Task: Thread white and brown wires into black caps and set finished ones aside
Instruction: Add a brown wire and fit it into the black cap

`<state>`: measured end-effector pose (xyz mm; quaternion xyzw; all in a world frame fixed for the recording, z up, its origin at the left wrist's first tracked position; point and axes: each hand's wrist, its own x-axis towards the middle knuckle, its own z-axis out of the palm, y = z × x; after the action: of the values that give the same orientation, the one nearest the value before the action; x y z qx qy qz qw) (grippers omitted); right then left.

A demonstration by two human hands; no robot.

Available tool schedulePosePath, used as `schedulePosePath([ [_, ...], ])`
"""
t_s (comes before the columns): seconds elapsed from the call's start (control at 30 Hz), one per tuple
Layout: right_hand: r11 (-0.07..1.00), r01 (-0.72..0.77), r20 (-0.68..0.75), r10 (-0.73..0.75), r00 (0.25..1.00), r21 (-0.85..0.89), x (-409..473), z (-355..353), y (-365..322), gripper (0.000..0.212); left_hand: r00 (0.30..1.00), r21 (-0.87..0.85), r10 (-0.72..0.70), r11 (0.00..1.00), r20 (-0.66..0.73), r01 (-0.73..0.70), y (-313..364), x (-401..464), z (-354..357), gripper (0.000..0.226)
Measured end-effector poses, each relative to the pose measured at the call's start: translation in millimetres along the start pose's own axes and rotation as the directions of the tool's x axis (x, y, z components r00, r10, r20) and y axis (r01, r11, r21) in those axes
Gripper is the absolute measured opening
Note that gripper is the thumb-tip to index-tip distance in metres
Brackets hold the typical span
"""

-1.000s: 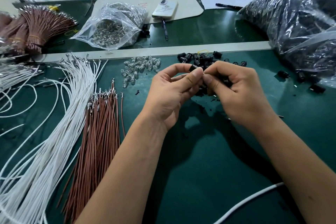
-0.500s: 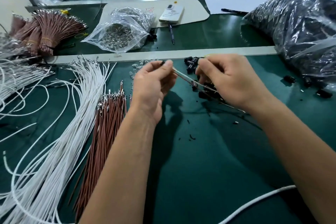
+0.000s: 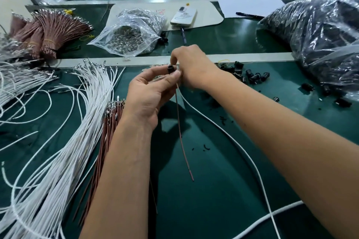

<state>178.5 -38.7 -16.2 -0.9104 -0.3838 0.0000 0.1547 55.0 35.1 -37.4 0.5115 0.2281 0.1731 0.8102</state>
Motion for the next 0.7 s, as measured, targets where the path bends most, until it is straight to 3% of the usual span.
schedulePosePath([
  [0.13, 0.936, -0.003, -0.244, 0.095, 0.965, 0.353, -41, -22, 38, 0.015, 0.989, 0.099, 0.063, 0.992, 0.133, -0.076, -7, -3, 6, 0.023],
  [0.23, 0.742, 0.100, -0.319, 0.160, 0.934, 0.663, -80, -29, 60, 0.005, 0.970, 0.146, 0.127, 0.976, 0.208, -0.159, -11, -4, 11, 0.024],
  [0.4, 0.505, 0.244, -0.376, 0.177, 0.910, 0.828, -114, -21, 67, 0.003, 0.938, 0.207, 0.211, 0.940, 0.275, -0.272, -17, -9, 23, 0.023],
  [0.5, 0.503, 0.291, -0.423, 0.171, 0.890, 0.814, -122, -11, 64, 0.005, 0.929, 0.204, 0.226, 0.935, 0.291, -0.291, -20, -11, 27, 0.027],
  [0.7, 0.634, 0.334, -0.509, 0.111, 0.853, 0.698, -130, -1, 64, 0.010, 0.919, 0.216, 0.239, 0.924, 0.313, -0.314, -24, -9, 30, 0.026],
])
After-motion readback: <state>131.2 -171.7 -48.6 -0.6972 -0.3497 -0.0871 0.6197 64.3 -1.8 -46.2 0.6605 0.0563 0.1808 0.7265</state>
